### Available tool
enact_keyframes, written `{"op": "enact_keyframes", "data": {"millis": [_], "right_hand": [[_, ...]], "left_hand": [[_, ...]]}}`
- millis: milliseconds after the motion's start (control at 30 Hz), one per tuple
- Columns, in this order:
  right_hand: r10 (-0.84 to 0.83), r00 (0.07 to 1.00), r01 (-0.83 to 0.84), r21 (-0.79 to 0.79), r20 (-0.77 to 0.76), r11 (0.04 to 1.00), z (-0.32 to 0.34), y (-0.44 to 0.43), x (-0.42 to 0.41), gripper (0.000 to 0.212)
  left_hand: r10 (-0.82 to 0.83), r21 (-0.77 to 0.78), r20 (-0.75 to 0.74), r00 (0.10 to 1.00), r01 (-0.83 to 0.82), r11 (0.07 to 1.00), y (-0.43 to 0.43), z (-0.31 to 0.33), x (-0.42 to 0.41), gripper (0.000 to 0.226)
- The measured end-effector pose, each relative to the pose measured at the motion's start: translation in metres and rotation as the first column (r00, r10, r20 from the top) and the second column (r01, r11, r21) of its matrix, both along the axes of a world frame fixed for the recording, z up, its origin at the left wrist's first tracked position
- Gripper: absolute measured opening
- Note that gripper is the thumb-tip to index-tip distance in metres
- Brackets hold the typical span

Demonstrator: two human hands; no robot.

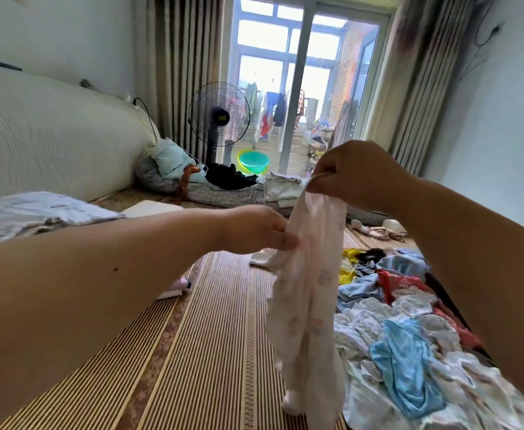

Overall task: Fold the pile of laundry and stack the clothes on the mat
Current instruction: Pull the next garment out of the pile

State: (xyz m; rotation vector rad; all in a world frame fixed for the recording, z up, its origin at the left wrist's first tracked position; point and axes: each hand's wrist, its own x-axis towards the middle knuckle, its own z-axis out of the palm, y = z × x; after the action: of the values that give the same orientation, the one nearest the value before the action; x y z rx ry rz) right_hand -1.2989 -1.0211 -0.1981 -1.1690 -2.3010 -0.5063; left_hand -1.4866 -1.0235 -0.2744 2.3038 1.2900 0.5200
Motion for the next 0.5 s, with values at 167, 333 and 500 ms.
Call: {"op": "enact_keyframes", "data": {"millis": [167, 333, 500], "right_hand": [[-0.145, 0.968, 0.162, -0.068, 0.204, 0.985, 0.001, -0.001, 0.042, 0.021], [-0.226, 0.962, 0.227, 0.007, 0.156, 0.974, 0.015, -0.002, 0.078, 0.023], [-0.126, 0.99, 0.13, -0.071, 0.055, 0.989, 0.016, -0.003, 0.058, 0.023]], "left_hand": [[-0.008, -0.251, 0.067, 0.998, 0.025, 0.968, 0.012, 0.004, -0.032, 0.018], [0.033, -0.128, -0.345, 0.938, -0.082, 0.988, 0.007, 0.027, -0.074, 0.02], [0.019, 0.196, -0.045, 0.999, -0.01, 0.981, -0.01, 0.033, -0.033, 0.002]]}}
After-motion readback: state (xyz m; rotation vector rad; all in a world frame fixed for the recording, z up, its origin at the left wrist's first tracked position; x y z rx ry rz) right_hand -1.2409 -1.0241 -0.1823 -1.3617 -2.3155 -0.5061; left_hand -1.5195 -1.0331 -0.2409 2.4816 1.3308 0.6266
